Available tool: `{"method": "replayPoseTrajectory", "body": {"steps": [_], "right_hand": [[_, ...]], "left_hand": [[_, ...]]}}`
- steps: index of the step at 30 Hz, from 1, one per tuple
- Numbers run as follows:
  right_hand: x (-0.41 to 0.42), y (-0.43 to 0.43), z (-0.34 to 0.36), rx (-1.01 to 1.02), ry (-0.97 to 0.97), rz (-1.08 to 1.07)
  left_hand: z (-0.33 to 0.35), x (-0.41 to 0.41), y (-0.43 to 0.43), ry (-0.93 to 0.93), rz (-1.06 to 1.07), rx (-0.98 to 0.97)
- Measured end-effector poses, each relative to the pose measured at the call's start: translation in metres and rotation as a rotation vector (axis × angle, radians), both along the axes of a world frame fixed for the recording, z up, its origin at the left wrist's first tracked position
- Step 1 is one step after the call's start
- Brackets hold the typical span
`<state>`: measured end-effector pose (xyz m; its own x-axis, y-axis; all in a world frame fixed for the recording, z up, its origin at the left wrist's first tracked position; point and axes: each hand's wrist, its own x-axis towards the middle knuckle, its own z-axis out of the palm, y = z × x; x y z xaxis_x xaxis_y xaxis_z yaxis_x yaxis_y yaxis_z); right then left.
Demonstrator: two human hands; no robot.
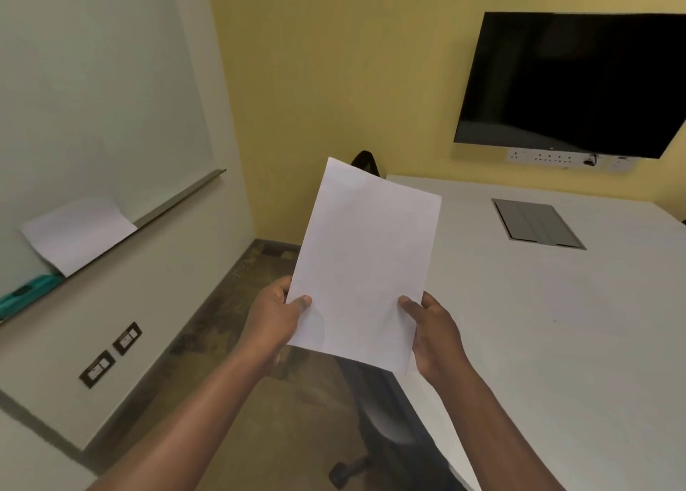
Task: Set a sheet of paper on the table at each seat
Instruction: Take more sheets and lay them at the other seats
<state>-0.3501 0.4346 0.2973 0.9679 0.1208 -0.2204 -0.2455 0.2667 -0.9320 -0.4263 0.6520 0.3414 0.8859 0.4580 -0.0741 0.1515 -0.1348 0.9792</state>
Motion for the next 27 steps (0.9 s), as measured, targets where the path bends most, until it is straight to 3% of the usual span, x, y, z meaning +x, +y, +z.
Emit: {"method": "replayPoseTrajectory", "body": {"steps": [9, 19, 27], "right_hand": [[0.111, 0.112, 0.015, -0.112, -0.034, -0.100], [0.248, 0.232, 0.006, -0.185, 0.024, -0.295], [0.342, 0.268, -0.010, -0.251, 0.121, -0.457]], "left_hand": [[-0.002, 0.138, 0.116, 0.016, -0.061, -0.007], [-0.008, 0.324, 0.265, 0.047, -0.276, 0.018], [-0.021, 0.474, 0.297, 0.127, -0.482, 0.045]]}}
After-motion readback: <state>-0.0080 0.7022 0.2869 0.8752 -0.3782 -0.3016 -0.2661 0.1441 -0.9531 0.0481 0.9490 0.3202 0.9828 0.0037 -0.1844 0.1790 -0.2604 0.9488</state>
